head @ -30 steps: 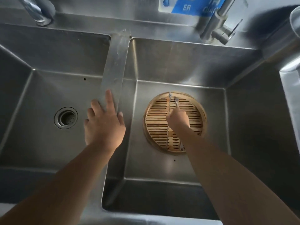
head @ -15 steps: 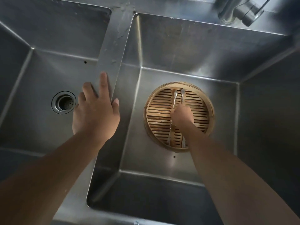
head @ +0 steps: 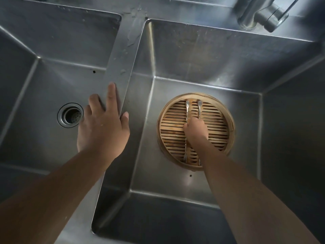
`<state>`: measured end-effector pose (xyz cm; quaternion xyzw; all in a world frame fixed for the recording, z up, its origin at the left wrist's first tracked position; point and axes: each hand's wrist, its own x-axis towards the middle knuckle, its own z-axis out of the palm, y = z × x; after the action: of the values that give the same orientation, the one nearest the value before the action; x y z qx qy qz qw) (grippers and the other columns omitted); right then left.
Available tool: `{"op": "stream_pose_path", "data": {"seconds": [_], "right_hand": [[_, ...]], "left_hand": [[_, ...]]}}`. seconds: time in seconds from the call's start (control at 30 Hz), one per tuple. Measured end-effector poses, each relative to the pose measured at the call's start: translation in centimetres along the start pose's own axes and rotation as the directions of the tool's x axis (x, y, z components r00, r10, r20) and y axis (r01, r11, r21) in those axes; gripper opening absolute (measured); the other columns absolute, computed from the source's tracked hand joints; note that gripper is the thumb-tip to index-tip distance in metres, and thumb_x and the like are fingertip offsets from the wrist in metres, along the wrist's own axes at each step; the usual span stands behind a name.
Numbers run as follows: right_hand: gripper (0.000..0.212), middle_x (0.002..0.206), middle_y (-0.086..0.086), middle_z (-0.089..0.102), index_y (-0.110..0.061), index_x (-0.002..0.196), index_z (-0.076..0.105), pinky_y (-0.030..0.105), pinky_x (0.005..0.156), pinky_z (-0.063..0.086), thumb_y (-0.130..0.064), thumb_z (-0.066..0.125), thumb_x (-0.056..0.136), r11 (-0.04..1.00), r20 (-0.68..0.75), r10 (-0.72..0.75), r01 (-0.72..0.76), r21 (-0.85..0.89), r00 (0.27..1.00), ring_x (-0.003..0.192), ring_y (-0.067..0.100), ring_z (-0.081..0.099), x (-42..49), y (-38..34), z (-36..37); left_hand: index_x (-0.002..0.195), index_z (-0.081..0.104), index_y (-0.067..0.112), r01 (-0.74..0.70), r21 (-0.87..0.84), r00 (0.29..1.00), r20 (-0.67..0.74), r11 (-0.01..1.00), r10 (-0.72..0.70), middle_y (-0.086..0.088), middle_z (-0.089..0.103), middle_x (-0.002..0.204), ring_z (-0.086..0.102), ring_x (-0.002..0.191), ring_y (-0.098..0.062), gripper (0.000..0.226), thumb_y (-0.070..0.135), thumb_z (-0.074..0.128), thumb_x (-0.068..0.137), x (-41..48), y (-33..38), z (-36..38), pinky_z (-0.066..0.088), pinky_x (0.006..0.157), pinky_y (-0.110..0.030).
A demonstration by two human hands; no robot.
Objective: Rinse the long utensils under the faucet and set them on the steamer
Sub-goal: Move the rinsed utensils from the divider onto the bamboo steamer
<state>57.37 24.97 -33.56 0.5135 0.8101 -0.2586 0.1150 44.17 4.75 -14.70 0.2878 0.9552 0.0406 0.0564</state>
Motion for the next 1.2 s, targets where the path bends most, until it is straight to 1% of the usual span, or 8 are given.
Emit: {"op": "stream_pose_path", "data": {"seconds": [0.13,0.23,0.37,0.6,0.8,0.97,1.1,1.2], "right_hand": [[0.023,0.093,0.011,0.064,-0.006,0.105,0.065,0.039,0.072,0.059,-0.021,0.050,0.099,1.000,0.002,-0.003,0.003,-0.001,1.000,0.082,0.026,0.065,0.2,0.0,0.3],[0.024,0.097,0.012,0.066,-0.007,0.106,0.064,0.042,0.077,0.060,-0.025,0.051,0.099,1.000,0.016,0.007,-0.007,0.003,1.000,0.086,0.027,0.065,0.4,-0.1,0.5],[0.024,0.088,0.010,0.067,-0.008,0.101,0.064,0.043,0.076,0.062,-0.028,0.050,0.100,1.000,0.034,-0.007,0.007,0.007,0.999,0.080,0.025,0.067,0.3,0.0,0.8],[0.023,0.084,0.006,0.062,-0.009,0.104,0.061,0.034,0.062,0.050,-0.026,0.046,0.099,0.997,0.038,-0.057,0.059,-0.056,0.998,0.074,0.022,0.060,-0.5,-0.1,0.3],[0.021,0.082,0.004,0.063,-0.013,0.101,0.063,0.034,0.060,0.051,-0.023,0.044,0.098,0.994,0.045,-0.051,0.055,-0.096,0.998,0.072,0.023,0.061,-1.4,0.4,0.8],[0.022,0.085,0.005,0.066,-0.015,0.101,0.063,0.039,0.068,0.058,-0.021,0.042,0.102,0.992,0.052,-0.072,0.077,-0.099,0.996,0.077,0.024,0.065,-1.6,0.5,1.1],[0.024,0.087,0.008,0.067,-0.013,0.101,0.064,0.036,0.065,0.055,-0.018,0.040,0.101,0.990,0.073,-0.085,0.092,-0.107,0.994,0.076,0.025,0.065,-1.3,0.4,0.9],[0.024,0.089,0.009,0.067,-0.013,0.102,0.063,0.038,0.069,0.058,-0.017,0.040,0.102,0.992,0.080,-0.083,0.090,-0.089,0.993,0.079,0.025,0.065,-1.3,0.5,0.9]], "left_hand": [[0.153,0.008,0.025,-0.004,-0.012,1.000,0.004,1.000,0.004,-0.021,0.038,0.131,0.051,0.111,-0.041,0.077,0.039,0.053,0.091,-0.1,0.0,0.0,0.051,0.083,-0.052],[0.153,0.008,0.025,-0.001,-0.016,1.000,0.000,1.000,0.001,-0.020,0.039,0.130,0.052,0.110,-0.041,0.078,0.039,0.053,0.091,0.0,0.0,-0.1,0.053,0.080,-0.051],[0.153,0.008,0.026,-0.004,-0.008,1.000,0.002,1.000,0.004,-0.019,0.041,0.127,0.054,0.106,-0.038,0.078,0.041,0.053,0.091,0.0,0.1,-0.2,0.054,0.079,-0.049],[0.153,0.008,0.025,0.001,-0.005,1.000,0.003,1.000,-0.001,-0.020,0.042,0.127,0.054,0.107,-0.039,0.079,0.041,0.053,0.090,0.0,0.0,-0.2,0.054,0.077,-0.049],[0.153,0.009,0.024,-0.001,0.003,1.000,0.009,1.000,0.001,-0.021,0.042,0.126,0.055,0.105,-0.040,0.079,0.041,0.054,0.090,0.0,0.0,-0.2,0.055,0.076,-0.048],[0.153,0.009,0.024,-0.007,-0.004,1.000,0.004,1.000,0.007,-0.021,0.042,0.126,0.055,0.105,-0.040,0.080,0.041,0.055,0.090,0.0,-0.1,-0.2,0.054,0.076,-0.048],[0.153,0.009,0.025,-0.004,-0.009,1.000,0.001,1.000,0.004,-0.021,0.041,0.127,0.055,0.106,-0.040,0.079,0.041,0.054,0.090,0.1,-0.1,-0.1,0.054,0.077,-0.049],[0.153,0.008,0.027,0.005,-0.024,1.000,0.000,1.000,-0.005,-0.020,0.040,0.128,0.054,0.108,-0.040,0.079,0.040,0.055,0.091,0.0,-0.1,0.0,0.054,0.078,-0.050]]}}
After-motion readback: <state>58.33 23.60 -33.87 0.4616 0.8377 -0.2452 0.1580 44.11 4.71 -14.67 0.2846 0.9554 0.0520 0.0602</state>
